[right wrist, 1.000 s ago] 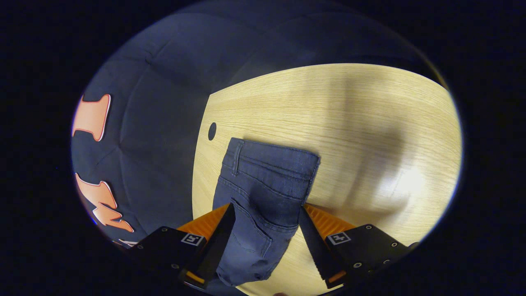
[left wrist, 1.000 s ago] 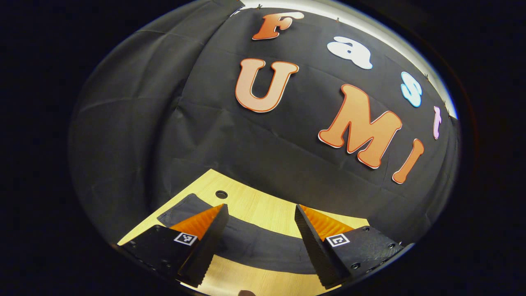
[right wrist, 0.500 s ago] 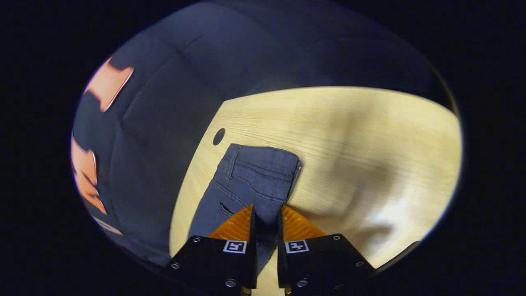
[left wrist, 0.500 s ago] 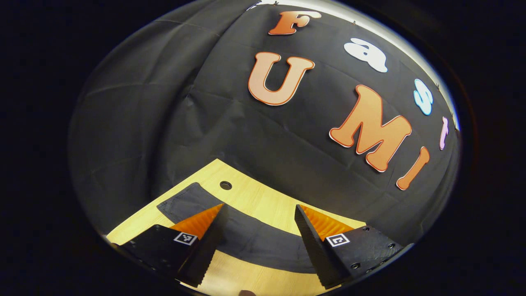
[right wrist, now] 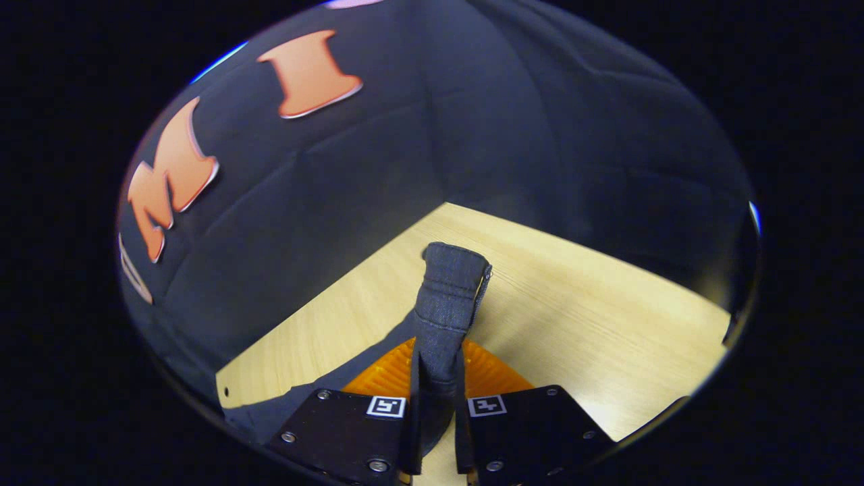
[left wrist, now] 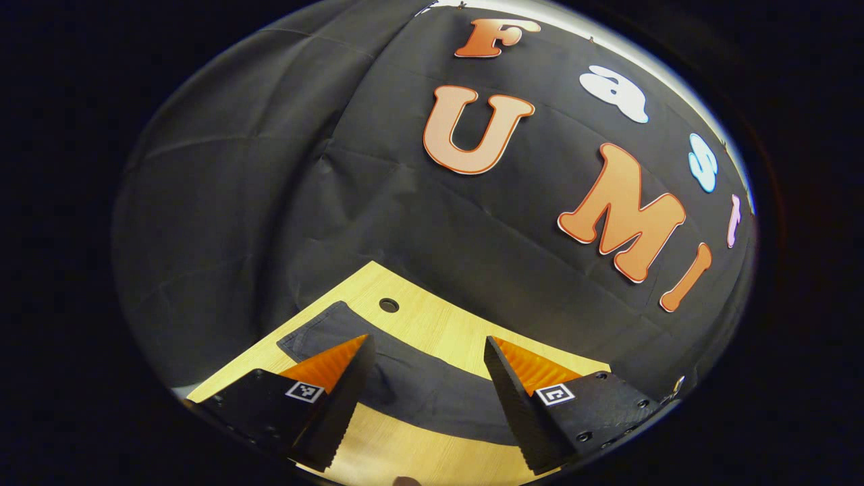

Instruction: Grasp the waist and the cuffs of the jeans and fold them to make the two legs overlap; first hold the waist and fold one-third of the jeans toward the cuffs, then hold the cuffs and fold the remaining one-third in the same direction to finish folding.

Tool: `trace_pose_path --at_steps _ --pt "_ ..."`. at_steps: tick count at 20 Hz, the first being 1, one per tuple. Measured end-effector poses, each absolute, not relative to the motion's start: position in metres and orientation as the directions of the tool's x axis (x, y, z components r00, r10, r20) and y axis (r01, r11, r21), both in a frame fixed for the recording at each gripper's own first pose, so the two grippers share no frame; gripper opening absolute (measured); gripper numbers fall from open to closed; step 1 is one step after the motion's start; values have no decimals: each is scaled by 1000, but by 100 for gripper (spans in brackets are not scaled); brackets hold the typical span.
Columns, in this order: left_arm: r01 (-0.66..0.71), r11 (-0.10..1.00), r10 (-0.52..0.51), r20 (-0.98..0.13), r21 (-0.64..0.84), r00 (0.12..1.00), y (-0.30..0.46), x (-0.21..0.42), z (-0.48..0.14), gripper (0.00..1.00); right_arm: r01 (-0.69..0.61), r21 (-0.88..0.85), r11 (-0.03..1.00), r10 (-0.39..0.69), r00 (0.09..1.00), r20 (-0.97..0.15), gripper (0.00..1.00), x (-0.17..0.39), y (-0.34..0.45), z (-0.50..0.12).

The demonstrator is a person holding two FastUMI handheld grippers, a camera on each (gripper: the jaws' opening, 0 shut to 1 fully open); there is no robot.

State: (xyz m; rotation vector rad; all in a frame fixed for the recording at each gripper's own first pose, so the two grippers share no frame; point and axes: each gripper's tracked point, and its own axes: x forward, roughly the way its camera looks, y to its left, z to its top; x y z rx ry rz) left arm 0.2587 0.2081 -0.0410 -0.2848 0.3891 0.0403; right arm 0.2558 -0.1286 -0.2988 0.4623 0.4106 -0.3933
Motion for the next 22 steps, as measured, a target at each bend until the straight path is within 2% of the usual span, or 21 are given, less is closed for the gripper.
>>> trace_pose_path --at_steps 1,4,11,17,22 --pt "-90 957 -21 -376 -275 926 213 259 -39 100 425 310 851 -269 858 -438 19 257 -129 -296" --pt "-86 950 -35 -376 -300 926 233 257 -41 98 353 234 906 -251 893 -375 19 261 -127 -292" --pt "-134 923 -19 -390 -360 920 311 249 -49 97 211 214 954 -141 943 -300 19 268 -119 -293" --pt "-151 906 -24 -406 -395 914 356 246 -58 97 69 163 984 -13 946 -324 19 272 -113 -293" --pt "-150 902 -44 -430 -406 902 371 248 -70 98 -84 129 988 132 889 -438 19 268 -107 -310"
